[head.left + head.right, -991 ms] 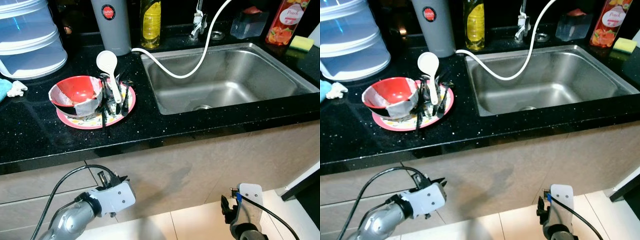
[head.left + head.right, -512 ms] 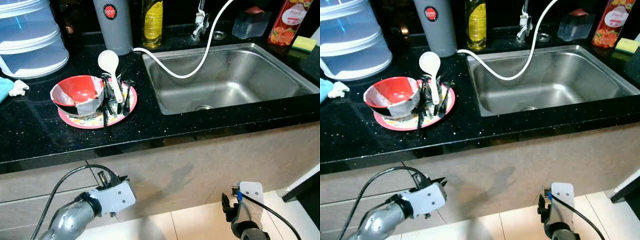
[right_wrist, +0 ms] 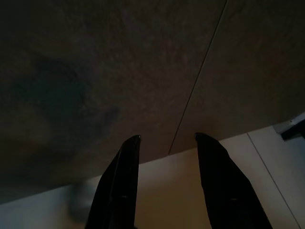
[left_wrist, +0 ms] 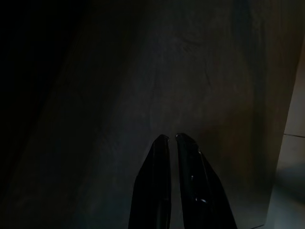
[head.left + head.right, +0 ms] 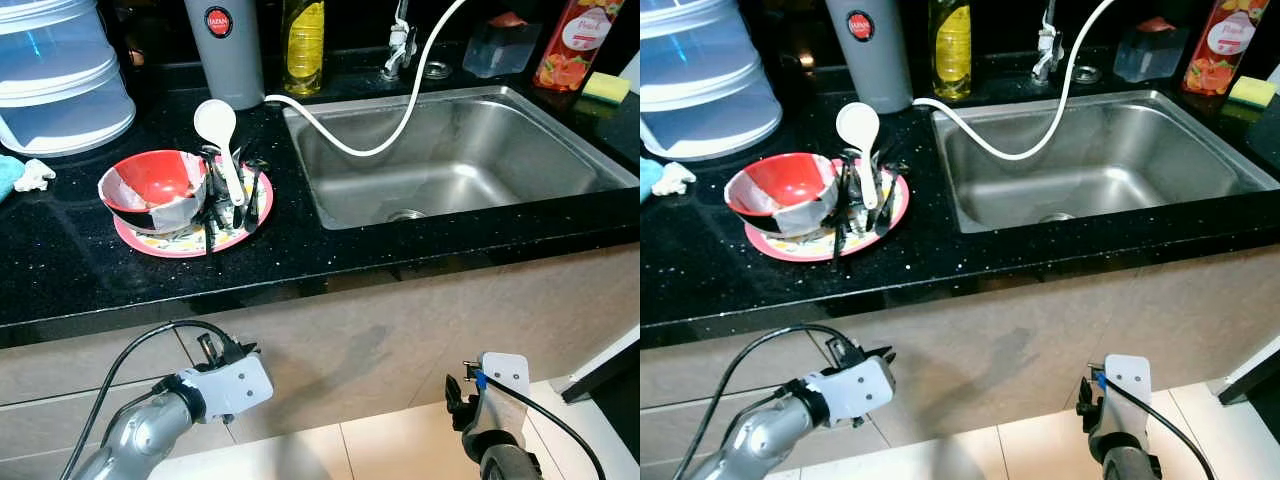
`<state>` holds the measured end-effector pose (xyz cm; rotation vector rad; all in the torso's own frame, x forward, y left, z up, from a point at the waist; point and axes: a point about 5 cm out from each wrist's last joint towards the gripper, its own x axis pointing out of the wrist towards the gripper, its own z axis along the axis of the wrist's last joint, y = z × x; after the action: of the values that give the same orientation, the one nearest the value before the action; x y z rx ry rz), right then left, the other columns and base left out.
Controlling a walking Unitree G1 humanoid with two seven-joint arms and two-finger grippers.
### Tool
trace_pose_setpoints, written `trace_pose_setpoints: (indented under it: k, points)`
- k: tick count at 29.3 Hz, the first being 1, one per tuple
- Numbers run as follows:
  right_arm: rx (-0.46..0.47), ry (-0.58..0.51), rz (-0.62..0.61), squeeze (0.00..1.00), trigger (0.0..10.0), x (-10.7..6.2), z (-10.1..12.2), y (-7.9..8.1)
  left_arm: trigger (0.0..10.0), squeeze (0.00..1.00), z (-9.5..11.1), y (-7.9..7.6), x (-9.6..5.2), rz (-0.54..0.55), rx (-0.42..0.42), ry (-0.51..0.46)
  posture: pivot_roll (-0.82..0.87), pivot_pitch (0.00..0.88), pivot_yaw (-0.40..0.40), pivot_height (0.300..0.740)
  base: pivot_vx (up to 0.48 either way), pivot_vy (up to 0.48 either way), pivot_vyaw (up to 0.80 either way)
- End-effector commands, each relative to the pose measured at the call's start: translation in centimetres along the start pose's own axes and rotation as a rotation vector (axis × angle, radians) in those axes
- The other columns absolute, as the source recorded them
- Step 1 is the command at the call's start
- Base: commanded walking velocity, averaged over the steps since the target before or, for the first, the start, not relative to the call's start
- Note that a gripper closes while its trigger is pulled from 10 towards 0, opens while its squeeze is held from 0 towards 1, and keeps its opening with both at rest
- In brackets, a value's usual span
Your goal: Kitchen organization
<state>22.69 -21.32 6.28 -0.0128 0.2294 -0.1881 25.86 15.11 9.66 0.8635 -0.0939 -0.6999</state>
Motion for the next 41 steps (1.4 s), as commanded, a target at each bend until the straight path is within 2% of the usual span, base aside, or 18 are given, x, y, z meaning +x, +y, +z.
trace_pose_setpoints:
  k: [1,11,14,16,17,19,20,21,22,25,28,30,32,33,34,36,39,41]
  points:
    - [-0.001,0.044,-0.002,0.00,10.0,-0.5,-0.9,-0.1,10.0,0.00,-0.3,-0.7,-0.3,-0.026,-0.006,0.022,-0.16,0.198,0.007,0.740,0.000,0.000,0.00]
    - [-0.008,0.049,0.014,0.00,10.0,-0.2,-0.9,0.1,10.0,0.00,-0.2,-0.8,-0.4,-0.022,-0.007,0.022,-0.16,0.204,-0.006,0.740,0.000,0.000,0.00]
    - [-0.011,0.049,0.015,0.00,10.0,-0.1,-0.8,0.0,10.0,0.00,-0.4,-0.8,-0.3,0.073,-0.036,0.109,-0.16,0.199,-0.024,0.740,0.000,0.000,0.00]
    - [-0.014,0.050,0.017,0.00,10.0,-0.1,-0.9,0.0,10.0,0.00,-0.1,-1.1,0.2,0.063,-0.090,0.098,-0.16,0.198,-0.028,0.740,0.000,0.000,0.00]
    - [-0.017,0.050,0.018,0.00,10.0,-0.1,-0.8,-0.1,10.0,0.00,0.5,-0.7,0.9,0.137,-0.162,0.080,-0.17,0.195,-0.035,0.740,0.000,0.000,0.00]
    - [-0.017,0.050,0.018,0.00,10.0,-0.1,-0.8,-0.1,10.0,0.00,0.5,-0.7,0.9,0.137,-0.162,0.080,-0.17,0.195,-0.035,0.740,0.000,0.000,0.00]
    - [-0.015,0.047,-0.002,0.00,10.0,-0.3,-0.6,-0.7,10.0,0.00,2.9,1.7,2.4,0.359,-0.305,-0.059,-0.17,0.193,-0.048,0.740,0.000,0.000,0.00]
    - [-0.011,0.044,-0.016,0.00,10.0,-0.4,-0.4,-1.0,10.0,0.00,4.2,3.2,2.9,0.481,-0.367,-0.145,-0.17,0.193,-0.048,0.740,0.000,0.000,0.00]
    - [-0.011,0.044,-0.016,0.00,10.0,-0.4,-0.4,-1.0,10.0,0.00,4.2,3.2,2.9,0.481,-0.367,-0.145,-0.17,0.193,-0.048,0.740,0.000,0.000,0.00]
    - [-0.004,0.041,-0.042,0.00,10.0,-0.6,-0.3,-1.5,10.0,0.00,7.0,5.9,3.5,0.555,-0.372,-0.251,-0.16,0.182,-0.057,0.740,0.000,0.000,0.00]
    - [0.001,0.040,-0.052,0.00,10.0,-0.5,-0.2,-1.4,10.0,0.00,8.9,5.2,3.1,0.347,-0.299,-0.236,-0.16,0.180,-0.047,0.740,0.000,0.000,0.00]
    - [0.003,0.038,-0.052,0.00,10.0,-0.3,-0.2,-1.3,10.0,0.00,9.0,3.2,2.1,0.098,-0.274,-0.164,-0.16,0.180,-0.039,0.740,0.000,0.000,0.00]
    - [0.003,0.038,-0.052,0.00,10.0,-0.3,-0.2,-1.3,10.0,0.00,9.0,2.6,1.7,0.029,-0.265,-0.140,-0.16,0.180,-0.037,0.740,0.000,0.000,0.00]
    - [0.002,0.040,-0.049,0.00,10.0,-0.3,-0.3,-1.2,10.0,0.00,8.1,1.0,1.2,-0.232,-0.402,-0.075,-0.16,0.182,-0.031,0.740,0.000,0.000,0.00]
    - [0.002,0.040,-0.049,0.00,10.0,-0.3,-0.3,-1.2,10.0,0.00,8.1,1.0,1.2,-0.232,-0.402,-0.075,-0.16,0.182,-0.031,0.740,0.000,0.000,0.00]
    - [0.003,0.041,-0.048,0.00,10.0,-0.3,-0.3,-1.1,10.0,0.00,6.7,-0.3,0.7,-0.428,-0.508,0.043,-0.16,0.185,-0.030,0.740,0.000,0.000,0.00]
    - [0.003,0.043,-0.049,0.00,10.0,-0.4,-0.3,-1.1,10.0,0.00,5.3,-0.8,0.5,-0.550,-0.626,0.150,-0.17,0.187,-0.030,0.740,0.000,0.000,0.00]
    - [0.002,0.045,-0.049,0.00,10.0,-0.4,-0.3,-1.2,10.0,0.00,5.6,-0.6,0.2,-0.562,-0.579,0.109,-0.16,0.186,-0.031,0.740,0.000,0.000,0.00]
